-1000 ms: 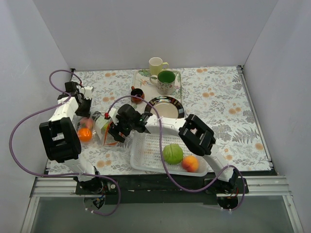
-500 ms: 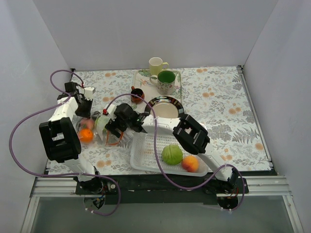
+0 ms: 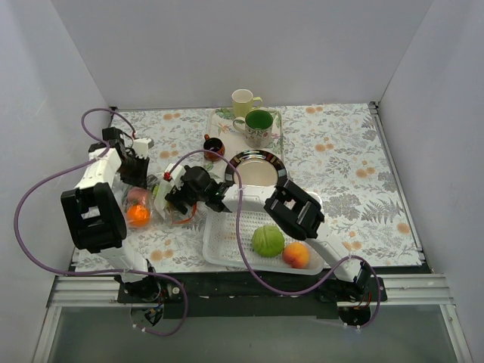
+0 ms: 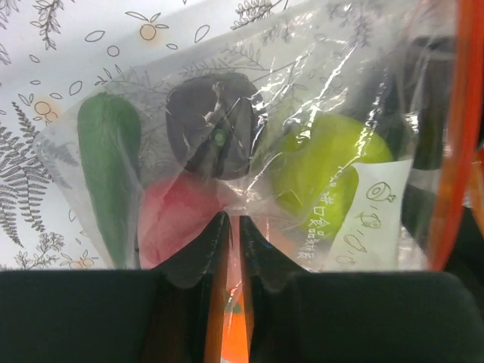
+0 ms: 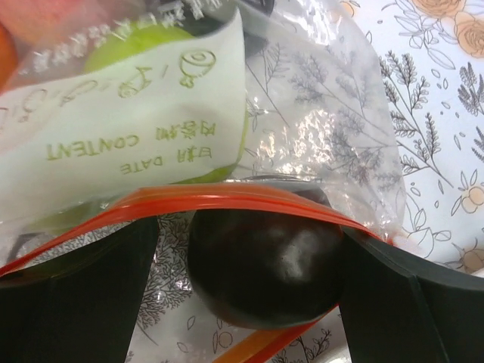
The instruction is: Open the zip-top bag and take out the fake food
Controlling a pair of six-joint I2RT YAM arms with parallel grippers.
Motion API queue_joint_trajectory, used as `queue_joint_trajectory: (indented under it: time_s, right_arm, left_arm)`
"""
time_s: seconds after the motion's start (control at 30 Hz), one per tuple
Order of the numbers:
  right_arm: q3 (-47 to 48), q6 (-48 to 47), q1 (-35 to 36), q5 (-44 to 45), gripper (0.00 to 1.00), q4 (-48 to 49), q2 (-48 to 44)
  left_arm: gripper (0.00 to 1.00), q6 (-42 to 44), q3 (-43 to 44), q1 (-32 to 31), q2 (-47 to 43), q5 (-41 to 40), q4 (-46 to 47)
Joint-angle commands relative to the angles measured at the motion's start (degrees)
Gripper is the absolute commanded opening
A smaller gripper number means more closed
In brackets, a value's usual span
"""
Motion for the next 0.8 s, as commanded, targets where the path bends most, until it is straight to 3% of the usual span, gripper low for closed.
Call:
queue_joint_trajectory:
  time_s: [0.0, 0.07, 0.1, 0.13, 0.27, 0.63, 0.73, 0.77]
  right_arm:
    - [-3.0, 0.2, 0.1, 3.0, 0.96, 8.1, -2.5]
    - [-3.9, 0.1, 0.1, 2.9, 0.89, 8.0, -2.6]
    - [-4.2, 0.2, 0.1, 2.9, 0.85, 8.2, -2.7]
    - [-5.0, 0.2, 0.1, 2.9, 0.79, 8.2, -2.8]
    - [-8.2, 0.6, 0.1, 3.5, 0.74, 9.9, -4.8]
    - [-9.3, 0.8, 0.5, 1.8, 0.75, 9.7, -6.5]
    - [-9.2, 1.1, 0.7, 1.4, 0.75, 9.7, -6.5]
    - [-9.2, 1.2, 0.7, 0.9, 0.75, 9.7, -6.5]
  left_arm:
    - [0.18, 1.2, 7.8, -0.3, 0.8, 3.0, -8.8]
    - [0.4, 1.2, 12.6, 0.0, 1.8, 2.2, -11.4]
    - [0.7, 1.0, 13.9, 0.2, 2.0, 1.9, -13.2]
    - [0.75, 1.1, 15.2, 0.7, 2.1, 1.8, -13.8]
    - [0.76, 2.5, 17.1, 4.1, 1.0, -1.7, -14.4]
    - [0.74, 3.7, 0.3, 11.7, -2.8, -1.2, -10.1]
    - [0.71, 2.1, -1.5, 11.8, -2.2, 0.8, -8.8]
    - [0.63, 1.7, -1.5, 11.9, -1.9, 1.7, -8.6]
